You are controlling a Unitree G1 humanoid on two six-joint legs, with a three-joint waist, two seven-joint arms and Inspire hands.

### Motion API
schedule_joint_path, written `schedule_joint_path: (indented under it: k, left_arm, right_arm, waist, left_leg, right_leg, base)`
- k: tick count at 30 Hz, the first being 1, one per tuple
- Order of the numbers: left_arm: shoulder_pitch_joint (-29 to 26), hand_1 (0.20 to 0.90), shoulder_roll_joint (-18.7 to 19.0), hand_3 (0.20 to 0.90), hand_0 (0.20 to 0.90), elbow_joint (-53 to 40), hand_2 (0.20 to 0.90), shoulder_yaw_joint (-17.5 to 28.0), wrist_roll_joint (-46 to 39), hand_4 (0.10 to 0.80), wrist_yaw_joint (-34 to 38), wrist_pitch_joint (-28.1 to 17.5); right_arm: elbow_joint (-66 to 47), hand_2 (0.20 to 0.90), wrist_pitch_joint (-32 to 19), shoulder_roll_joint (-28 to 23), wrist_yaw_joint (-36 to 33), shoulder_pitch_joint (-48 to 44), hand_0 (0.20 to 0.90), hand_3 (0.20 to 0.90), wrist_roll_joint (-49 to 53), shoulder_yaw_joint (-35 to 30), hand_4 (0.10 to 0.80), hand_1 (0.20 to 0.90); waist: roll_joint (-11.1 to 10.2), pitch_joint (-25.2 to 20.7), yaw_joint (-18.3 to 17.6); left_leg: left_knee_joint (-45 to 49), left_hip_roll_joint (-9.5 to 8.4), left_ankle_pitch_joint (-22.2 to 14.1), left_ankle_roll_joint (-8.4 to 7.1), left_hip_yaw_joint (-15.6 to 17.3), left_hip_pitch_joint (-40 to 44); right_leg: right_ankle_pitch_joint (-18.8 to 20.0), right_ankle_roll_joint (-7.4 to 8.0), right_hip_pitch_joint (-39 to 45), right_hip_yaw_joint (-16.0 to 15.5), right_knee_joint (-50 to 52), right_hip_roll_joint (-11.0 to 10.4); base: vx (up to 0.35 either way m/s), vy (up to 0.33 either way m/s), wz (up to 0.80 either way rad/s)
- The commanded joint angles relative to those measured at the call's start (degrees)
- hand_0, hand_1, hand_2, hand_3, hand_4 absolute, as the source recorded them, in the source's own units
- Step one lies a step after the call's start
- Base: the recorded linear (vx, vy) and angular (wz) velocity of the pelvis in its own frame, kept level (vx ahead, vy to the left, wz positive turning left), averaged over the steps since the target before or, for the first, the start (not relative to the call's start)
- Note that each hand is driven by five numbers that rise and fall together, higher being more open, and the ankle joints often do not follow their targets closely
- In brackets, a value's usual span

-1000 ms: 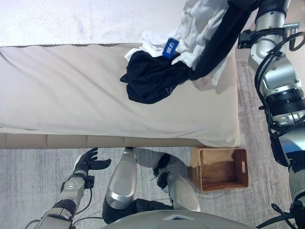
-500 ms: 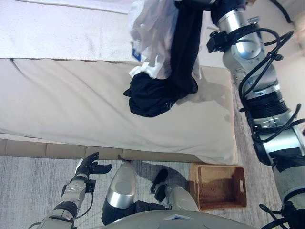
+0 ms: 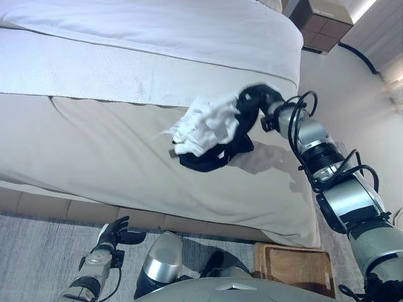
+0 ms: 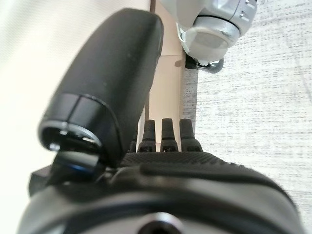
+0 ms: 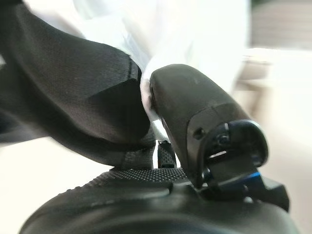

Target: Pick up the clothes from the bed and place them into the basket

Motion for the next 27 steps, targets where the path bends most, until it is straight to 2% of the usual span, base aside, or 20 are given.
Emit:
schedule_joint_path:
  k: [1,2,3,4,6,7,10,12,16,19,21,23,24,27]
  left_arm:
    - [-0.61,0.9,1.56,0.9,0.9,2.15,0.9,-2.44,0.56,0.8,-0.03,-1.23]
    - [-1.4,0.9,1.71,0.9,0.9,2.41,0.9,-2.62,0.62,0.8,-0.17,-1.31]
    - [-1.66,0.9,1.84,0.9,0.9,2.33,0.9,-2.76,0.6,0.8,-0.3,-1.37]
    - [-1.77,0.9,1.91,0.9,0.9,2.0,0.9,-2.69,0.73,0.8,-0.32,-1.19]
    - [-1.74,0.9,2.03,0.9,0.9,1.57,0.9,-2.57,0.81,0.8,-0.32,-1.05]
    - [-1.79,0.9,2.71,0.9,0.9,0.72,0.9,-2.16,0.72,0.8,-0.25,-0.59]
    - [-1.03,0.9,3.55,0.9,0.9,-0.03,0.9,-1.0,0.45,0.8,0.13,-1.01]
    - [-0.05,0.9,3.47,0.9,0.9,-1.0,0.9,-0.58,0.46,0.8,0.69,-1.36]
    - [1.59,0.9,2.56,0.9,0.9,-1.52,0.9,0.57,0.81,0.8,0.72,-2.4]
    - [2.09,0.9,1.96,0.9,0.9,-1.98,0.9,0.54,0.69,0.8,0.07,-3.14]
    - [1.57,0.9,1.93,0.9,0.9,-2.64,0.9,0.09,0.62,0.8,-0.33,-3.09]
    - [0.85,0.9,2.22,0.9,0.9,-3.31,0.9,-0.42,0.34,0.8,-0.45,-2.88]
    - [-0.22,0.9,2.86,0.9,0.9,-4.38,0.9,-1.38,-0.28,0.8,-0.42,-2.54]
    - [-1.6,0.9,3.48,0.9,0.9,-5.25,0.9,-2.13,-0.79,0.8,-0.45,-2.46]
  right_arm:
    - [0.5,0.3,-2.34,-8.13,3.91,-6.68,0.3,0.2,-8.82,2.79,0.1,0.3]
    - [4.07,0.3,-0.94,-7.97,6.95,-7.29,0.3,0.2,-12.03,3.22,0.1,0.3]
    - [5.41,0.535,-0.43,-8.08,8.55,-7.22,0.535,0.475,-13.37,4.1,0.375,0.535]
    - [5.49,0.9,0.44,-8.15,10.46,-7.33,0.9,0.9,-14.84,4.85,0.8,0.9]
    - [4.1,0.9,0.24,-8.78,10.94,-7.11,0.9,0.9,-14.78,5.6,0.8,0.9]
    - [-1.39,0.9,0.31,-9.55,10.57,-6.79,0.9,0.9,-11.89,6.0,0.8,0.9]
    - [-8.69,0.9,-5.99,-11.4,6.55,-7.78,0.9,0.9,-7.83,4.79,0.8,0.9]
    - [-13.92,0.9,-9.13,-12.36,1.2,-8.11,0.9,0.9,-5.33,3.31,0.8,0.9]
    - [-23.86,0.9,-10.88,-14.11,-4.64,-7.43,0.9,0.9,-9.08,-0.95,0.8,0.9]
    - [-28.17,0.9,-12.11,-15.14,-7.52,-7.48,0.9,0.9,-19.08,-1.84,0.8,0.9]
    - [-28.46,0.9,-11.61,-15.46,-4.7,-8.15,0.9,0.9,-27.15,-0.13,0.8,0.9]
    - [-27.73,0.9,-10.47,-15.46,-1.87,-8.91,0.9,0.9,-29.75,2.05,0.8,0.9]
    - [-26.34,0.9,-6.92,-15.19,2.38,-9.97,0.9,0.9,-29.73,5.34,0.8,0.9]
    - [-23.25,0.9,-4.35,-14.26,6.55,-11.03,0.9,0.9,-27.86,8.89,0.8,0.9]
  waist:
    - [-0.77,-2.67,1.42]
    - [-0.63,-2.05,1.93]
    - [-0.55,-1.84,2.06]
    - [-0.44,-1.47,2.34]
    - [-0.39,-1.25,2.38]
    - [-0.58,-0.95,1.86]
    - [-1.2,-0.4,0.93]
    - [-1.43,0.02,0.64]
    - [-1.49,-0.06,-0.52]
    - [-1.05,0.32,-0.84]
    - [-0.9,1.03,-0.58]
    - [-0.89,1.78,-0.28]
    - [-0.99,2.91,0.25]
    - [-1.26,4.38,1.01]
  left_leg:
    - [-6.51,-1.14,-1.34,3.79,-0.86,4.41]
    - [-6.63,-1.17,-1.27,3.81,-1.09,4.4]
    - [-6.59,-1.22,-1.14,3.85,-1.33,4.01]
    - [-6.7,-1.21,-1.11,3.83,-1.38,4.16]
    - [-6.82,-1.2,-1.03,3.77,-1.49,4.12]
    - [-6.87,-1.08,-0.7,3.7,-1.51,3.87]
    - [-7.0,-0.75,-0.75,3.67,-0.94,3.75]
    - [-7.17,-0.6,-0.92,3.68,-0.57,3.96]
    - [-6.51,-0.72,-1.21,3.91,0.07,3.58]
    - [-4.86,-0.82,-1.95,4.18,0.48,2.98]
    - [-3.83,-0.89,-2.16,4.24,0.4,2.09]
    - [-3.19,-0.9,-2.21,4.27,0.3,1.13]
    - [-2.64,-0.81,-2.18,4.3,-0.07,-0.07]
    - [-1.66,-0.82,-2.29,4.23,-0.63,-1.69]
  right_leg:
    - [2.39,0.34,-0.99,-0.65,6.53,0.24]
    - [2.12,0.27,-1.05,-0.81,6.7,0.22]
    - [2.34,0.3,-1.29,-1.07,6.61,0.14]
    - [2.4,0.34,-1.3,-1.1,6.79,0.07]
    - [2.65,0.47,-1.46,-1.16,6.85,0.03]
    - [3.01,0.47,-1.97,-1.17,7.09,-0.03]
    - [2.85,0.42,-2.76,-0.39,7.67,0.37]
    - [2.74,0.53,-2.97,0.16,7.98,0.62]
    - [2.69,0.51,-3.55,1.0,8.42,0.66]
    - [1.97,0.29,-4.21,1.65,9.31,0.42]
    - [1.57,0.16,-4.84,1.84,9.78,0.34]
    - [1.38,0.07,-5.45,1.83,9.99,0.33]
    - [1.16,-0.03,-6.26,1.58,10.04,0.38]
    - [0.93,-0.32,-7.15,1.36,10.06,0.51]
  base:
    - [-0.029,-0.009,0.04]
    - [-0.031,-0.007,0.06]
    - [-0.026,-0.011,0.11]
    - [-0.01,-0.005,0.1]
    - [0.0,-0.008,0.09]
    - [-0.002,-0.02,0.06]
    - [-0.01,-0.009,-0.01]
    - [-0.023,-0.015,-0.05]
    - [0.003,0.03,-0.11]
    - [0.022,0.074,-0.04]
    - [0.0,0.023,0.01]
    - [-0.082,-0.012,-0.02]
    - [-0.111,-0.029,-0.06]
    - [-0.093,-0.036,-0.02]
